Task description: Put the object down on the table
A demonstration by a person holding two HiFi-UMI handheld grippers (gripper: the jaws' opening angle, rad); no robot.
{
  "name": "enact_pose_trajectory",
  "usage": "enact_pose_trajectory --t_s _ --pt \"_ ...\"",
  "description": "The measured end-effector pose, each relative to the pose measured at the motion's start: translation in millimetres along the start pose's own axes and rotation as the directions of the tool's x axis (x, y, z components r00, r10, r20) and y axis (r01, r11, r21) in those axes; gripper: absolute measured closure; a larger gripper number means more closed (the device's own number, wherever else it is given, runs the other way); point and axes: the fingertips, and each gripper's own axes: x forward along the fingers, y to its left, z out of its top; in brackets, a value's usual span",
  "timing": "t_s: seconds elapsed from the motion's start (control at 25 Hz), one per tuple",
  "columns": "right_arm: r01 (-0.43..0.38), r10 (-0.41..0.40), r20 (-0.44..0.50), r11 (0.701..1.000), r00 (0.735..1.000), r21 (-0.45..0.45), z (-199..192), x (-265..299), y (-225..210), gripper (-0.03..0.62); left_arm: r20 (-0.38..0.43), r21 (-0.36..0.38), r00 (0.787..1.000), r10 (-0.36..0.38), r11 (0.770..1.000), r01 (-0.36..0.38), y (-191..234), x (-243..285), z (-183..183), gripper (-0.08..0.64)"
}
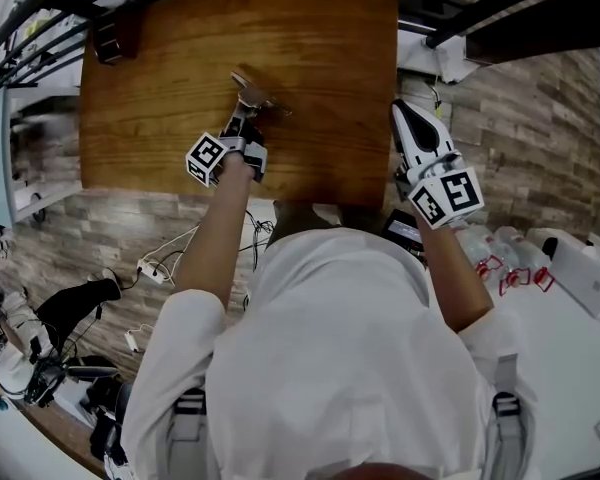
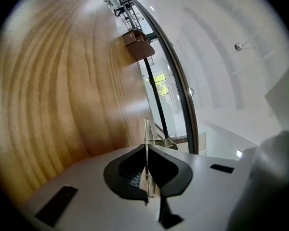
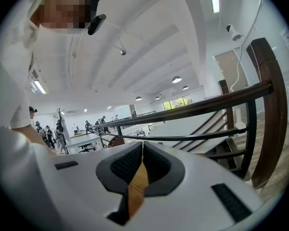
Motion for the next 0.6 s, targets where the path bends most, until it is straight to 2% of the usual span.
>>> enact_pose_trajectory --t_s 0.24,0.6 --pt "-0.001 0.001 -0.006 1.0 1.0 0.001 -2.2 -3.2 -1.5 0.566 -0.006 0.041 0.999 0.033 0.999 -0.033 6.2 0.1 -3.2 0.545" --pt "-0.008 0.008 -0.002 1.0 1.0 0.002 -2.0 6.8 4.6 0.566 -0.005 0.004 0.998 0.061 0.998 -0.061 17.3 -0.5 -2.3 0.545"
